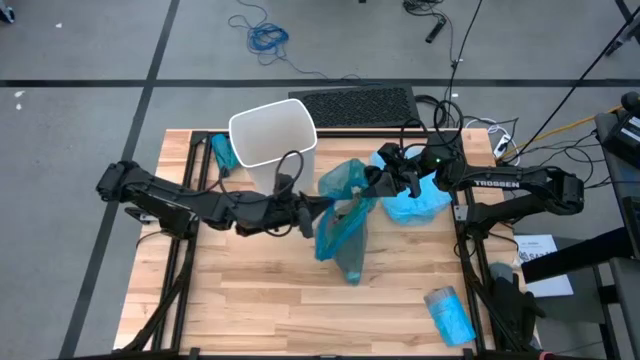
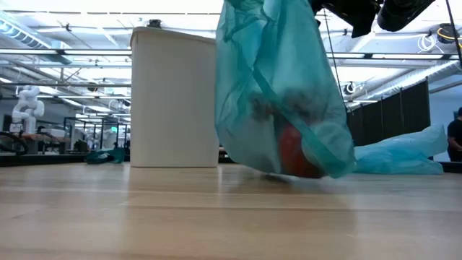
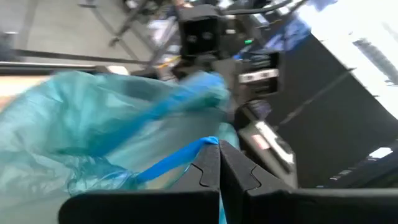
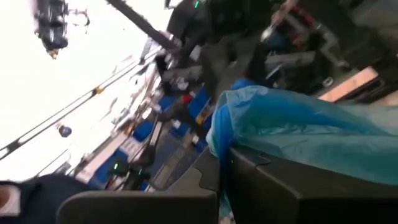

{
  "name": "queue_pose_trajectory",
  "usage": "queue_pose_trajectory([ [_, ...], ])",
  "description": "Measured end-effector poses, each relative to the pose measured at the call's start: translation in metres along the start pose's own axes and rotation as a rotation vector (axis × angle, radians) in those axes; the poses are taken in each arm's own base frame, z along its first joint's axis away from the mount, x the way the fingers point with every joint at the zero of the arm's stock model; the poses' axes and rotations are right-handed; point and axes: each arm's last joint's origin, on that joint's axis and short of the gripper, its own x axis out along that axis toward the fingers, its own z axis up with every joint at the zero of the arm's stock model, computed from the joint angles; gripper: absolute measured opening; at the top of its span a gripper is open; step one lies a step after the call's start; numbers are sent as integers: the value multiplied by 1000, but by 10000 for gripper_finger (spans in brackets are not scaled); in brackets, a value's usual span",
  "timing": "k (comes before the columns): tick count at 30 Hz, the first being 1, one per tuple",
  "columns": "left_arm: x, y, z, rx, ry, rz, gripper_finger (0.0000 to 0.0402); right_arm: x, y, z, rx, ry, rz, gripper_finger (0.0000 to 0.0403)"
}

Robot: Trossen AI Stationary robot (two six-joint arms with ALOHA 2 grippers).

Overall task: Place trash/remove bag and relplace
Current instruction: Close the blue trash bag

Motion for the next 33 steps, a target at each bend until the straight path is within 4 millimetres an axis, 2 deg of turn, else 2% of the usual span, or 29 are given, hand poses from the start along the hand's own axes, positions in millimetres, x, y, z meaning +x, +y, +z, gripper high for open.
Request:
queue_pose_trajectory([
  [4,12,0,-4,13,-4,-65,0,-1,-6,1,41,-13,-36,14],
  [11,34,11,-22,0,11,-47,0,0,-11,3,43,-62,-63,5],
  [16,43,15,-24,-40,15,-89,6,-1,-13,4,37,-87,-86,21],
  [22,47,20,-20,-87,57,-124,65,1,-23,2,73,-73,-110,68],
  [28,51,30,-23,-87,115,-65,138,8,-27,5,101,-73,-81,97],
  [33,54,36,-23,-81,128,-28,152,17,-24,15,94,-51,-57,94],
])
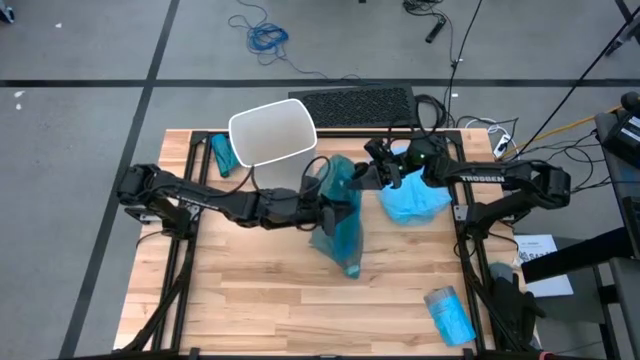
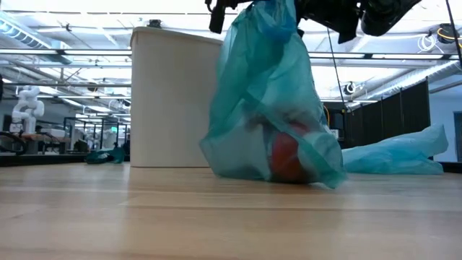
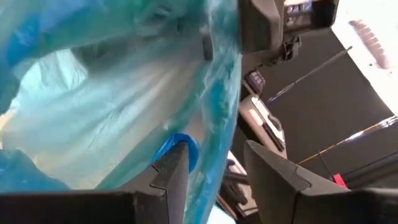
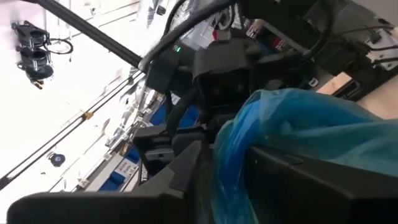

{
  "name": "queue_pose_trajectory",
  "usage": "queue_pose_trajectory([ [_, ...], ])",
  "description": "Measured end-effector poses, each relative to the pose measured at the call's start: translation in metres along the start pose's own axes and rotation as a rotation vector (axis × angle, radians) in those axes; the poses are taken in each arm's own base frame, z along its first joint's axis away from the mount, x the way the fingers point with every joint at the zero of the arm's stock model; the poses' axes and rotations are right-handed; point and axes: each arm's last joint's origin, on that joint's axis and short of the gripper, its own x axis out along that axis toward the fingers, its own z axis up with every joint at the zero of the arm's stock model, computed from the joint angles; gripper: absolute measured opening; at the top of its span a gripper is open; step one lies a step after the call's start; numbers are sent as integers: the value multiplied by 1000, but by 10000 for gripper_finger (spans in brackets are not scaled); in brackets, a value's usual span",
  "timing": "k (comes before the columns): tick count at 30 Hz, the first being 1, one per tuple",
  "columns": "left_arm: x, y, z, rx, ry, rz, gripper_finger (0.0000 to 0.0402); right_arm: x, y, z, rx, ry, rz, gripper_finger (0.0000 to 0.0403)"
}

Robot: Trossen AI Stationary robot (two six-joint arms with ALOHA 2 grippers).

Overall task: Place trash/remove bag and relplace
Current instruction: Close the blue trash bag

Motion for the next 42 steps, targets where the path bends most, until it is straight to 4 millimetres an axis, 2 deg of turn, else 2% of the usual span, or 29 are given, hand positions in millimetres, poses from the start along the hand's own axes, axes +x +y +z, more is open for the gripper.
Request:
queue_pose_trajectory([
  [4,3,5,7,2,-24,23,152,9,-4,2,12,21,-9,89],
  [10,5,0,18,28,-43,23,142,19,-9,1,22,43,-7,89],
  [12,6,1,18,34,-30,43,115,22,-7,3,14,40,-1,89],
  [16,6,2,17,46,-15,55,19,24,-4,7,2,36,10,89],
  [18,6,2,17,49,-13,57,6,24,-4,7,1,38,12,89],
  [23,5,-1,12,55,41,28,2,17,-4,11,-6,93,36,89],
  [30,-5,-16,-6,62,99,-3,1,4,-2,19,-22,111,42,89],
  [38,-18,-23,-10,79,95,36,1,-18,-7,-5,35,116,14,89],
  [42,-19,-21,-11,65,110,58,0,-22,0,-6,12,68,16,89],
])
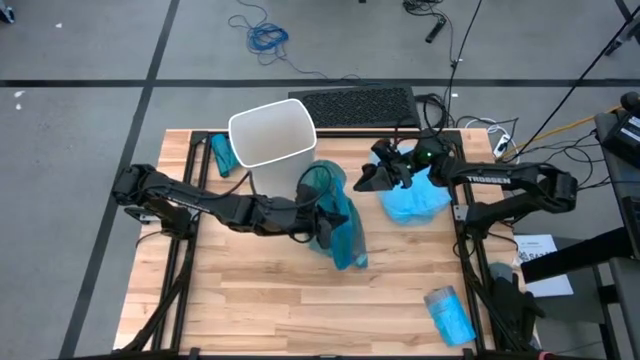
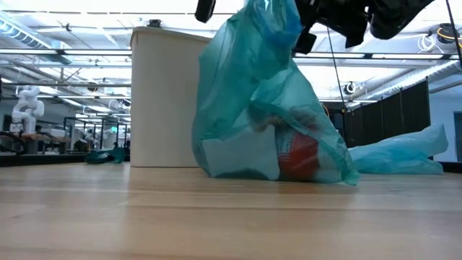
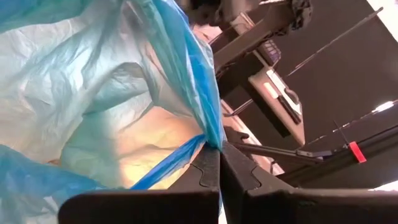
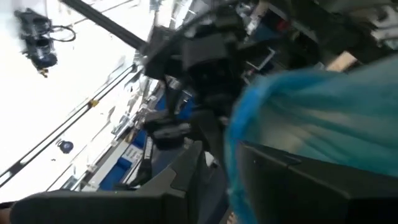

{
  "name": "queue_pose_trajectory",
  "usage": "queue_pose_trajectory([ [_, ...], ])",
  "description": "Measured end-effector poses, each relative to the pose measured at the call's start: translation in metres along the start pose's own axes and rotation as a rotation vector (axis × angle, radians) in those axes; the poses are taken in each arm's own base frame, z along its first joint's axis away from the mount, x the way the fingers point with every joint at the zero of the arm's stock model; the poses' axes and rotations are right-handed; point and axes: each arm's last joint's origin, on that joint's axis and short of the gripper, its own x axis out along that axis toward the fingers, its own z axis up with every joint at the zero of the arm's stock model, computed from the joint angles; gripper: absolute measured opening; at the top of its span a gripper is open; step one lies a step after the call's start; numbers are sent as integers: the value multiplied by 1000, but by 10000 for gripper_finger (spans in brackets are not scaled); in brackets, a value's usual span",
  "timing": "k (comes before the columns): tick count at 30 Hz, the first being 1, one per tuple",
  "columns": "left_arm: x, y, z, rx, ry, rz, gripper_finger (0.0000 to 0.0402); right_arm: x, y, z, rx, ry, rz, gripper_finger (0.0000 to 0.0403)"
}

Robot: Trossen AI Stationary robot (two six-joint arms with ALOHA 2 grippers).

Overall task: Place trash/remove bag and relplace
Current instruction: Close the blue trash bag

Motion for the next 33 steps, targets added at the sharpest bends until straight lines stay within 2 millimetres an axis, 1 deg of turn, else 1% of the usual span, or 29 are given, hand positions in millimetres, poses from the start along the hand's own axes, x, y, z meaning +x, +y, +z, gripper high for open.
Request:
queue_pose_trajectory([
  [3,0,0,0,1,2,2,0,1,3,-1,-10,0,14,89],
  [15,0,3,-2,10,23,25,0,6,-12,-3,43,3,-34,89],
  [23,0,3,-2,11,26,24,0,8,-17,-1,49,-8,-26,89],
  [29,0,3,-2,12,26,28,0,24,-12,6,23,15,9,89],
  [33,0,4,-2,12,27,30,0,27,-16,7,32,24,-1,89],
])
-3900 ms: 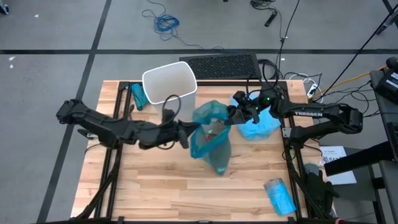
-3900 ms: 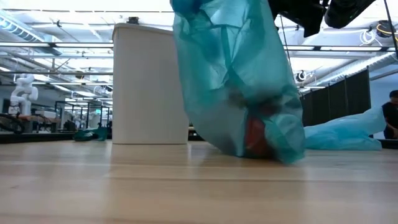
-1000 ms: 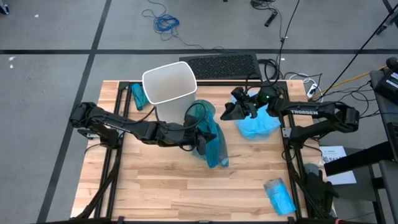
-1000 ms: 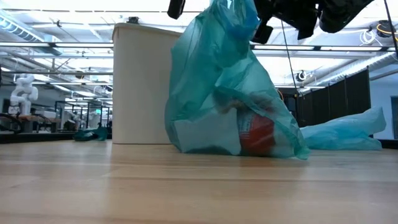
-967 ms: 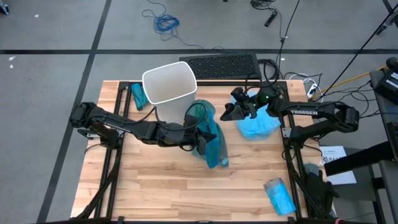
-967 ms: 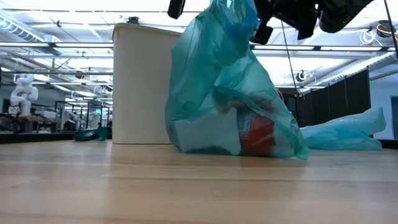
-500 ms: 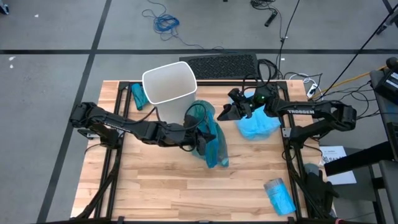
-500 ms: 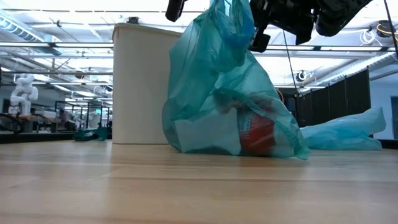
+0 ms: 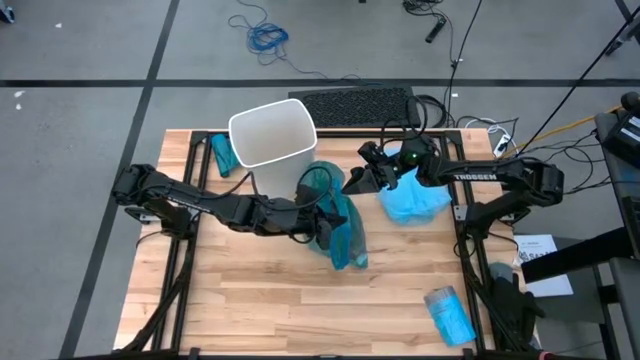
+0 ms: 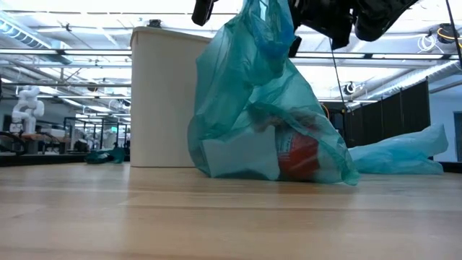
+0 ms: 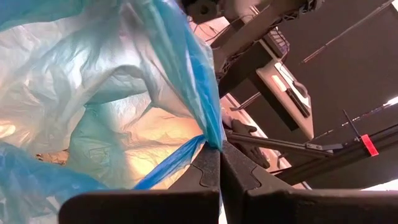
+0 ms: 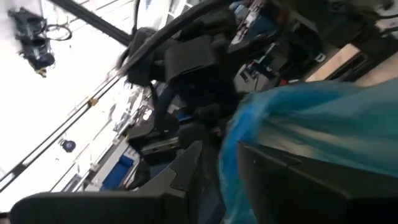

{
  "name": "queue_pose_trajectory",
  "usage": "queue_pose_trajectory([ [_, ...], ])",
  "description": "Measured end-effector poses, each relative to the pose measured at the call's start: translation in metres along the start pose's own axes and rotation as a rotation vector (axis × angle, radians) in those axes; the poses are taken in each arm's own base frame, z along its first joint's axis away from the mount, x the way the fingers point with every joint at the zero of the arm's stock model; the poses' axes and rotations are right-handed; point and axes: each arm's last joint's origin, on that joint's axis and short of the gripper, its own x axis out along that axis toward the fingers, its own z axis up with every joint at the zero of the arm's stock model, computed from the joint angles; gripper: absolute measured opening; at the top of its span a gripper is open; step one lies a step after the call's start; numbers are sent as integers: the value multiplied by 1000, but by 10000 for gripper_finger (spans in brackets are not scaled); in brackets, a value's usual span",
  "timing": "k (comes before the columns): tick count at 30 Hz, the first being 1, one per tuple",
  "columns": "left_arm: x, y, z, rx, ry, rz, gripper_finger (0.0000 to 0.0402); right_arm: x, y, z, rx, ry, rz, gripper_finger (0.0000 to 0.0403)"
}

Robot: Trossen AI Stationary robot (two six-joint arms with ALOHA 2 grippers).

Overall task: Place trash/remove bag and relplace
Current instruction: Close the blue trash bag

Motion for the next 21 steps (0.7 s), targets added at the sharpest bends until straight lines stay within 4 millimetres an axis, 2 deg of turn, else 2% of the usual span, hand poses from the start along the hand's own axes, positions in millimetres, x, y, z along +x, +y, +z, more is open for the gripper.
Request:
queue_pose_trajectory([
  [12,0,0,0,8,0,0,0,0,-8,-3,27,14,-54,89],
  [21,0,0,0,8,8,-6,0,1,-3,1,-1,-19,-32,89],
])
